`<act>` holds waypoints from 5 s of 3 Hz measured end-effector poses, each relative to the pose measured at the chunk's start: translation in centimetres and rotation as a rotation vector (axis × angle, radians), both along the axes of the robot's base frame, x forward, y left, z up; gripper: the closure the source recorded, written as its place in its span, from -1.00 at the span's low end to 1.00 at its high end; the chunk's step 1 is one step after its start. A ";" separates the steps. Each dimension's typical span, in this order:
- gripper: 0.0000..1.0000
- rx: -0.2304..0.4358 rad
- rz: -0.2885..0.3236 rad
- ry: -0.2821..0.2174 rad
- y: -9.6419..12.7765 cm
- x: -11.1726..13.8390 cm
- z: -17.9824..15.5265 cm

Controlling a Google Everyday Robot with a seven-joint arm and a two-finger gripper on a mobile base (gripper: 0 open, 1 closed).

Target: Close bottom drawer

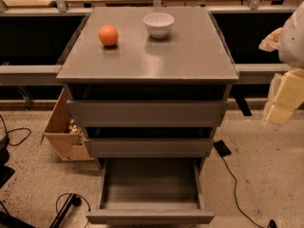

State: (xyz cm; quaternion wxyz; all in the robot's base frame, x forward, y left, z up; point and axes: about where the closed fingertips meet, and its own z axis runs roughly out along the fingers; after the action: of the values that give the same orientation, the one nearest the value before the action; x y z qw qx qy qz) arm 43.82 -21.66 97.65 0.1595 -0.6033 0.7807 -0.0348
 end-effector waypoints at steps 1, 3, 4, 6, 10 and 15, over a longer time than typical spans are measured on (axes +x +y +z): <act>-1.00 0.000 0.000 0.000 0.0 0.0 0.0; -1.00 0.044 0.001 0.056 0.7 -1.2 -7.4; -1.00 0.077 -0.039 0.092 -0.3 -2.6 -15.5; -1.00 0.072 -0.104 0.237 -1.9 -6.2 -33.9; -1.00 0.145 -0.128 0.371 -0.3 -7.5 -49.7; -0.47 0.318 -0.127 0.397 1.7 -7.1 -70.9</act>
Offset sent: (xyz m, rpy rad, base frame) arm -0.0076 0.0140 -0.0435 -0.0214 0.0463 0.0004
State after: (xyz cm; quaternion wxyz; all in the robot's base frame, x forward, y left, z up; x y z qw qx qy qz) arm 36.71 -19.97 26.71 0.0934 -0.5154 0.8286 0.1975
